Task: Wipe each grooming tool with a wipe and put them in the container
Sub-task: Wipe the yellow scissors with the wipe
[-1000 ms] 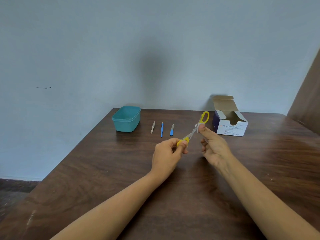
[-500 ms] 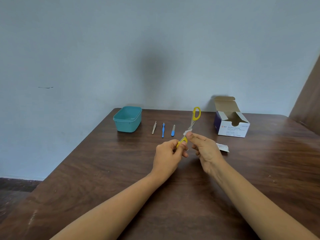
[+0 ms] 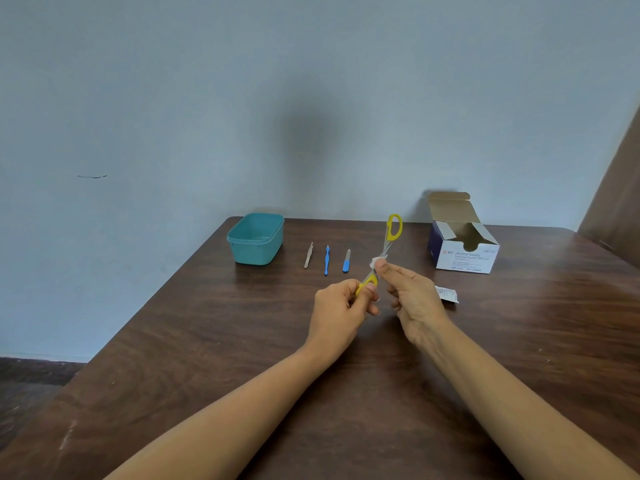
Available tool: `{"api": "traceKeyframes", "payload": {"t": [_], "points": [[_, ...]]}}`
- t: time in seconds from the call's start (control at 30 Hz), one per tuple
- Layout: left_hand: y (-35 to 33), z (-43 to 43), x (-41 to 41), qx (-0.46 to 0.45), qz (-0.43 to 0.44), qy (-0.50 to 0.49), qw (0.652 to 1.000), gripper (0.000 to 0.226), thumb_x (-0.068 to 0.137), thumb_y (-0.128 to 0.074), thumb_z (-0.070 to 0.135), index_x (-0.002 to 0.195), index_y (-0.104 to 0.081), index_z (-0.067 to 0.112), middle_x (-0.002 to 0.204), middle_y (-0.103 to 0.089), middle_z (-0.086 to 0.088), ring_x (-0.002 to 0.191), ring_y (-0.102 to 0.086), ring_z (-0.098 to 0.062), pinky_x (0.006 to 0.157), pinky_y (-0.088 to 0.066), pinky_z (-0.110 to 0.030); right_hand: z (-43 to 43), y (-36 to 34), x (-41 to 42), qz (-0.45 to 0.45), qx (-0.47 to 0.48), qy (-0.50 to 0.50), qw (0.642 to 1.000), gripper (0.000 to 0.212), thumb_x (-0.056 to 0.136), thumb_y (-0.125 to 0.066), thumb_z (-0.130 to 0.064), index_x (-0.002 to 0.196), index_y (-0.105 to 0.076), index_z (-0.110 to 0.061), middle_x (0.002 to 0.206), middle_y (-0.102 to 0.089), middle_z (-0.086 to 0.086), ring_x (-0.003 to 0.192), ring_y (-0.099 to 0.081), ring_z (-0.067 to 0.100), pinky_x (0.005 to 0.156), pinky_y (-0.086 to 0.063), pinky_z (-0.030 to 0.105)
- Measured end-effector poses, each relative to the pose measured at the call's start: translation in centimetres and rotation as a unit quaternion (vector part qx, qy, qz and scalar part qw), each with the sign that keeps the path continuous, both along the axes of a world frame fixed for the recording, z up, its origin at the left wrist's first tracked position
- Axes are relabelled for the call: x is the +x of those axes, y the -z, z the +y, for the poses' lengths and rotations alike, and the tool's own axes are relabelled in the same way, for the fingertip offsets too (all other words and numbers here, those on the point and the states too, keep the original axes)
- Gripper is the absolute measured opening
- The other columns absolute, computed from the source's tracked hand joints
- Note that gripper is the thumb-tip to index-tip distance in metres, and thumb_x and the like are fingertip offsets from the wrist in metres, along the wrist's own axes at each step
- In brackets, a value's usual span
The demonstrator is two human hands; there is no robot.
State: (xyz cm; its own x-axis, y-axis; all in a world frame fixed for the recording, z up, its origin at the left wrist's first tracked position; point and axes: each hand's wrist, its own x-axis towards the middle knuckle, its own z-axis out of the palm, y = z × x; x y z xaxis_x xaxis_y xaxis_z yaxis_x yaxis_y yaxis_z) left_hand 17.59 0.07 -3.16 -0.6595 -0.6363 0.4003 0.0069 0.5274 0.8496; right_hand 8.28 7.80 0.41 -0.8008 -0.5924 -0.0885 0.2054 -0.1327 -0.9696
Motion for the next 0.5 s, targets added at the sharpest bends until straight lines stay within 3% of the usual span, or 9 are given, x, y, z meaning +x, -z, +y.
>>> {"api": "traceKeyframes", "payload": {"t": [0.13,0.27,0.37,0.5], "points": [[0.1,-0.1,0.0,0.005,0.014,-0.014,1.000,0.025,0.095,-0.055,0.033,0.084,-0.072,0.017,0.064,-0.069,0.008,0.060,-0.061,-0.004,0.065,-0.052,-0.021,0.1,0.2,0.1,0.025,0.035,-0.030,0.999,0.023,0.078,-0.073,-0.029,0.097,-0.075,-0.015,0.082,-0.065,-0.007,0.081,-0.047,0.009,0.066,-0.037,0.023],[-0.1,0.0,0.0,0.016,0.007,-0.005,1.000,0.029,0.095,-0.054,0.037,0.085,-0.072,0.016,0.067,-0.071,0.007,0.060,-0.062,-0.005,0.064,-0.052,-0.021,0.3,-0.2,-0.4,0.064,0.032,-0.022,0.997,0.011,0.080,-0.073,-0.021,0.088,-0.075,-0.015,0.085,-0.070,-0.006,0.088,-0.055,0.004,0.076,-0.036,0.022],[0.0,-0.1,-0.1,-0.031,-0.023,-0.013,0.999,0.034,0.095,-0.050,0.050,0.083,-0.069,0.025,0.074,-0.071,0.008,0.059,-0.060,-0.007,0.061,-0.050,-0.029,0.6,-0.6,-1.0,0.092,0.025,-0.014,0.995,0.003,0.080,-0.072,-0.015,0.080,-0.074,-0.016,0.086,-0.072,-0.004,0.091,-0.059,0.002,0.080,-0.035,0.019],[-0.2,-0.3,0.0,-0.048,-0.024,-0.014,0.998,0.026,0.096,-0.054,0.035,0.084,-0.072,0.022,0.073,-0.071,0.010,0.062,-0.060,-0.005,0.060,-0.047,-0.022,1.0,-0.8,-1.3,0.113,0.025,-0.016,0.993,0.009,0.080,-0.072,-0.011,0.075,-0.073,-0.018,0.080,-0.071,-0.006,0.083,-0.060,-0.002,0.072,-0.037,0.011]]}}
